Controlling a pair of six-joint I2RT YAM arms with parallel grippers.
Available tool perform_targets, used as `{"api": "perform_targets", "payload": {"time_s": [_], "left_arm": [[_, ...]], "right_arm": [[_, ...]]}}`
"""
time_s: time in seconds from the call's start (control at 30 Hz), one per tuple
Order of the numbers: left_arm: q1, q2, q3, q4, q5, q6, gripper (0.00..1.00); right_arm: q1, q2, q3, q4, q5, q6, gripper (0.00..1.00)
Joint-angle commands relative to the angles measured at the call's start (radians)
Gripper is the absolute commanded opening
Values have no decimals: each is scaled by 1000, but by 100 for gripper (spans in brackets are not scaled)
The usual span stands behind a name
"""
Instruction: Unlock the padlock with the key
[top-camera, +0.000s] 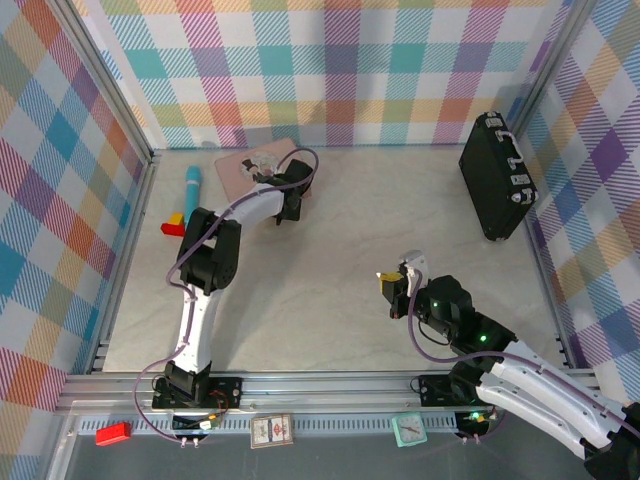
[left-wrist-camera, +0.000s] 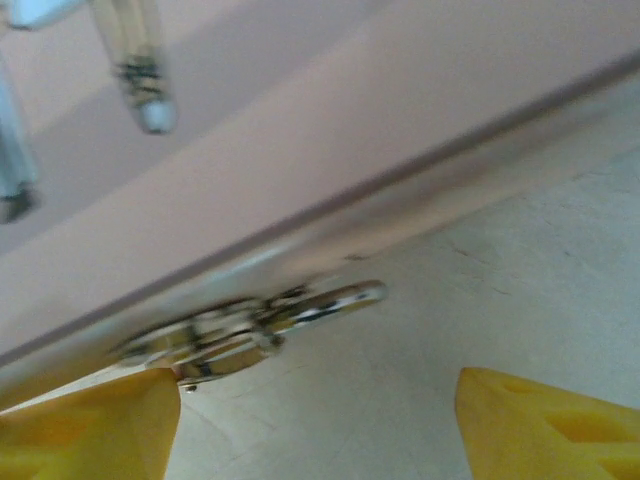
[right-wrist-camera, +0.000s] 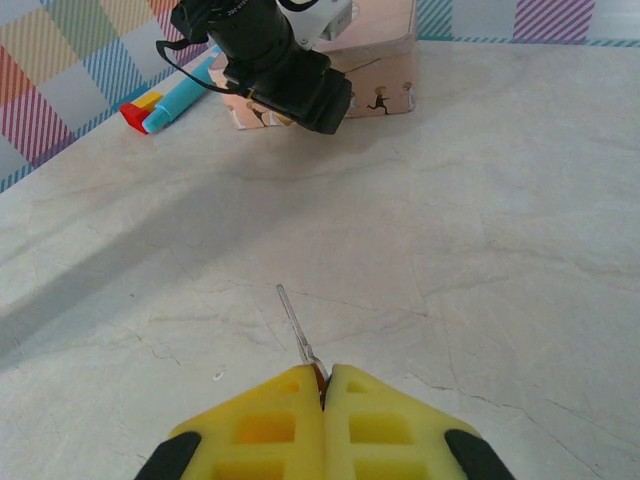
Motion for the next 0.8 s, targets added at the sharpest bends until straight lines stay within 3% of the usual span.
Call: {"api": "perform_targets", "payload": {"time_s": [0.0, 0.13, 0.27, 0.4, 0.57, 0.77], "left_arm": [[6, 19, -9, 7, 88, -12, 68], [3, -54, -148, 145, 135, -21, 65], [4, -195, -369, 415, 182, -11, 64], [8, -301, -503, 569, 148, 2, 65], [34, -335, -523, 599, 117, 9, 70], [56, -264, -450, 560, 112, 34, 72]], "right_arm": [[0, -1, -4, 49, -9, -6, 0], [-1, 9, -5, 55, -10, -7, 0], [0, 24, -4, 61, -16, -7, 0], [-1, 28, -2, 63, -19, -7, 0], [0, 27, -1, 61, -19, -9, 0], [-1, 18, -1, 53, -20, -9, 0]]}}
